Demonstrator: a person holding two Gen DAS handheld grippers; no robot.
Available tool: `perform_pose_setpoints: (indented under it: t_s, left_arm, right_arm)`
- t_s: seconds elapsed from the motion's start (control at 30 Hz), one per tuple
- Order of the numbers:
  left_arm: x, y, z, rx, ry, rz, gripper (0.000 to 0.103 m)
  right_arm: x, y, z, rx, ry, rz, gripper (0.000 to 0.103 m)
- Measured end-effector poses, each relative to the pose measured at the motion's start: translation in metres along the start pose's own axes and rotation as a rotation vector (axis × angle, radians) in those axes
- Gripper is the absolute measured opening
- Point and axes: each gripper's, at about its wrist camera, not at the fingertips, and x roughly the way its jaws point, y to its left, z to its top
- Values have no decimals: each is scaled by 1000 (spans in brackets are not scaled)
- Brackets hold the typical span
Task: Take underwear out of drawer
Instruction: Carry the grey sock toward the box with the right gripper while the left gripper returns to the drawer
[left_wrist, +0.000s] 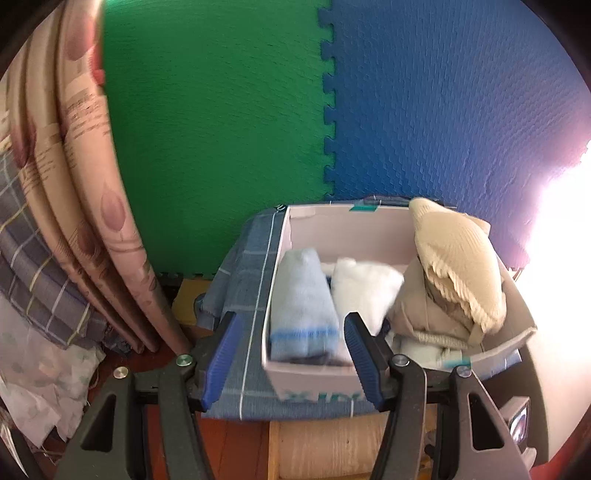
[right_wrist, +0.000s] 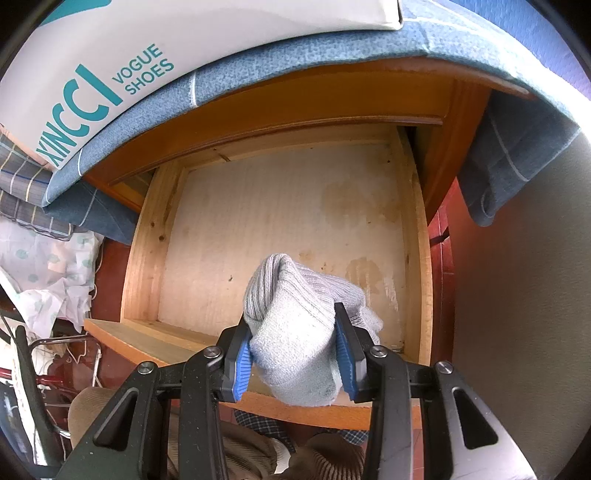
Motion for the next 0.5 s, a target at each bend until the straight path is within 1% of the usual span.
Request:
perform_pose_setpoints:
  t_s: [0.1,0.23,0.37,0.5]
  left_arm:
    - [-7,2,-29,-28,5,7,60]
    - [-8,-4,-75,-36,19,37,60]
    - [3,-15,-121,-44,73,47,60]
    - [19,-21,-152,-51,122,56,60]
  right_arm:
    - [-2,0,0,-4,-13,-4,37]
    - [-3,4,-1,-19,-21,-21,37]
    - [-4,6,0,-30,-28,-35,37]
    - [-6,8,0,-45,-36,-52,37]
